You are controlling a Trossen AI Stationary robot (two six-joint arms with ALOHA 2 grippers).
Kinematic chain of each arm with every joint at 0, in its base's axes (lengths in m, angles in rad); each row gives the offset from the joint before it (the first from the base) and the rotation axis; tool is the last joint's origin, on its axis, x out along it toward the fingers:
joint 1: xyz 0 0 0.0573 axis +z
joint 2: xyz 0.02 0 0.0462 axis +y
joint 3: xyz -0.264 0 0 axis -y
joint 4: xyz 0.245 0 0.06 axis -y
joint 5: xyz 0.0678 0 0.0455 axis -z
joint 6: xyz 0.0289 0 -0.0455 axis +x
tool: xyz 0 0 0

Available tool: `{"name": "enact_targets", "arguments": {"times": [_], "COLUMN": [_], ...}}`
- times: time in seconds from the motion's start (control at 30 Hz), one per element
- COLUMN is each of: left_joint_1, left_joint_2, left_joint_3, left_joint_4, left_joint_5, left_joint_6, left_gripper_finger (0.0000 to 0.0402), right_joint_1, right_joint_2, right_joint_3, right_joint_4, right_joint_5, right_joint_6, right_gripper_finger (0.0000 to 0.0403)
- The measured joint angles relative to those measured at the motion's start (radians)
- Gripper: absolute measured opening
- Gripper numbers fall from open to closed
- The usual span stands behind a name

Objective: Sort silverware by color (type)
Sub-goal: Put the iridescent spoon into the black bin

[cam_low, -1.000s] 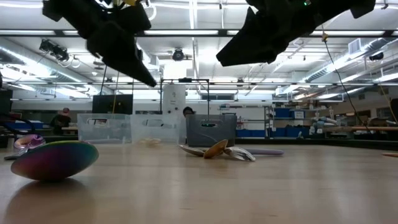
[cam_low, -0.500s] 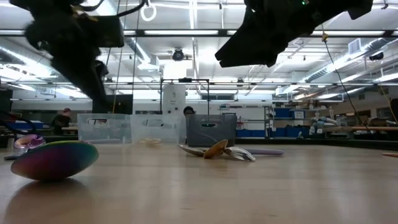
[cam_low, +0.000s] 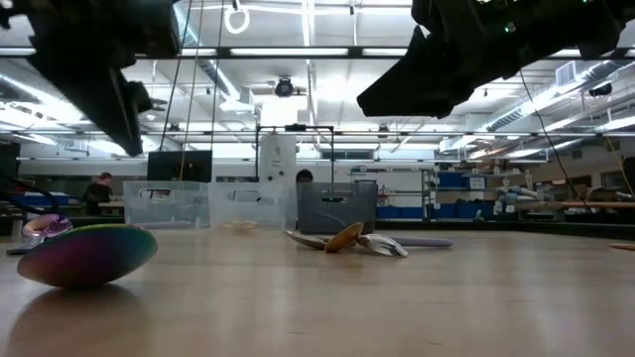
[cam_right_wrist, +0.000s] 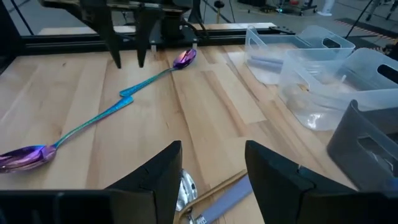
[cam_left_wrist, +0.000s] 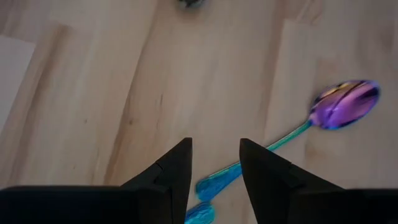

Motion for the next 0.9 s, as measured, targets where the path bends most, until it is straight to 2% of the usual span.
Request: {"name": "enact_targets", "arguments": {"times": [0.2,0.6,0.9], "left_joint_1": [0.0,0.002,-0.042], "left_joint_2": [0.03,0.237,0.299], "left_joint_3": [0.05,0.164,0.208], "left_joint_4": [-0.002,-0.009,-0.004], "left_joint_5": [-0.001,-0.001,0.073], "left_joint_6": [0.0,0.01,0.208], "left_gripper_finger": [0.0141,0.0141,0.0141], "right_joint_1": [-0.01,-0.015,-0.025], "right_joint_2": [0.0,0.0,0.0], "right_joint_3": [-0.002,-0.002,-0.002], "right_joint_4": [0.004,0.003,0.001], "right_joint_5": [-0.021,-0.001,0.0], "right_joint_6": [-0.028,-0.034,-0.076], "right_gripper_finger": [0.0185,0.0185,0.0185]}}
